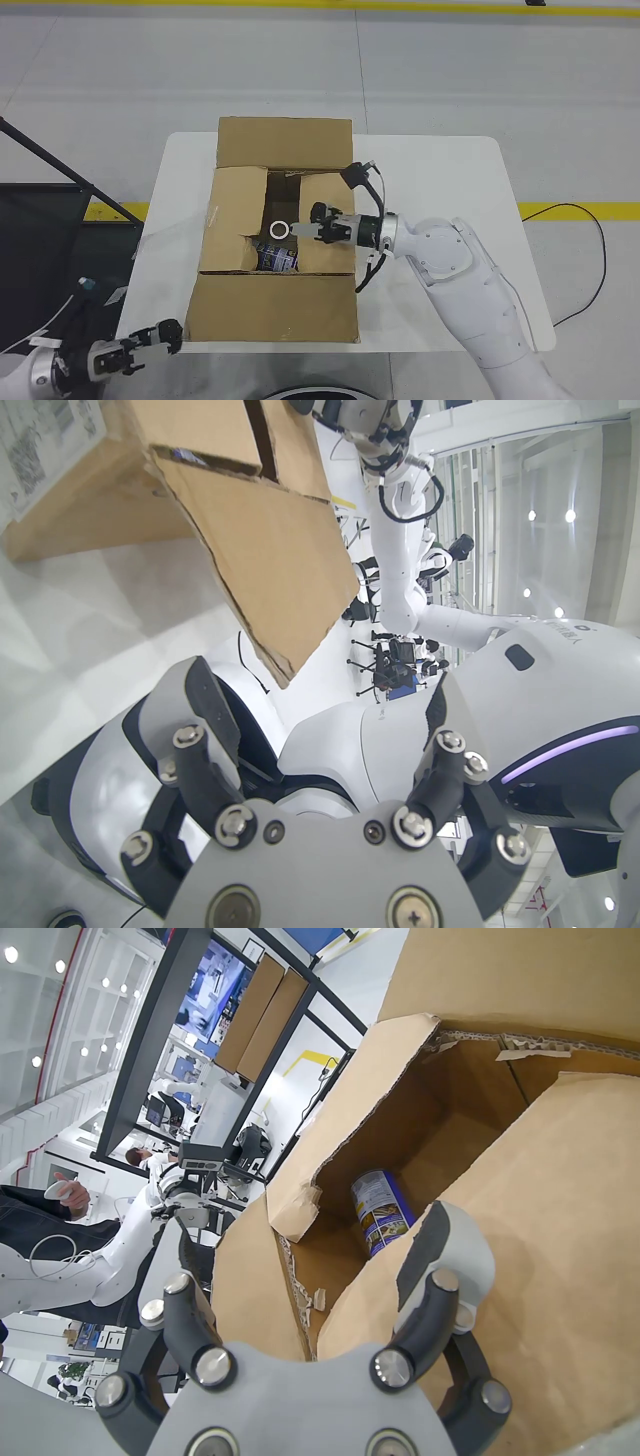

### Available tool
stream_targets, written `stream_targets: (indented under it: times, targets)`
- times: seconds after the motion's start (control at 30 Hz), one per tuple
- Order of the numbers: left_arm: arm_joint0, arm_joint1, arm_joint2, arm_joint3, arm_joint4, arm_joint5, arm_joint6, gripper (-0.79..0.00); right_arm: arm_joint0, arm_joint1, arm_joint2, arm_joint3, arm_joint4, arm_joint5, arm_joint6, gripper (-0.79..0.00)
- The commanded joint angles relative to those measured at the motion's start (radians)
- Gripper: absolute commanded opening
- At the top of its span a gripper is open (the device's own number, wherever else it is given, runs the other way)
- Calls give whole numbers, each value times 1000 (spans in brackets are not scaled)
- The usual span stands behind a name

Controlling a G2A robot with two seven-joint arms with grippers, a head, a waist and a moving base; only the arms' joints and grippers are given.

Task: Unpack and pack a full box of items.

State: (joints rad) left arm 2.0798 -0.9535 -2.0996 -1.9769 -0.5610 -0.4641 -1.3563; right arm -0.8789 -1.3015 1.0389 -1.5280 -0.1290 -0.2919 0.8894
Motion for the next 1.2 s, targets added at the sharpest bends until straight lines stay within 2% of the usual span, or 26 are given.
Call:
stream_targets:
  times: [0.0, 0.23, 0.57, 0.7, 0.87, 0.93, 1.03, 1.17]
  targets:
    - [1, 1, 23, -4, 6, -5, 6, 0, -1, 1, 2, -4, -2, 5, -8, 0]
    - [-14, 6, 61, -22, -51, -20, 21, 0, -35, 14, 67, -69, -24, 43, -78, 0]
    - [-34, 11, 13, -85, -167, -6, 7, 0, -45, 17, 82, -83, -23, 53, -89, 0]
    - [-50, 10, 19, -109, -192, -3, 11, 0, -48, 17, 82, -84, -22, 53, -94, 0]
    - [-99, 12, 47, -153, -167, 21, 39, 0, -91, 22, 129, -109, -46, 20, -217, 0]
    - [-125, 13, 61, -164, -143, 30, 65, 0, -102, 24, 146, -98, -61, 50, -259, 0]
    - [-163, 12, 92, -169, -114, 52, 136, 0, -99, 23, 156, -63, -91, 96, -322, 0]
    - [-205, 10, 129, -172, -44, 74, 226, 0, -82, 16, 160, 31, -58, 69, -408, 0]
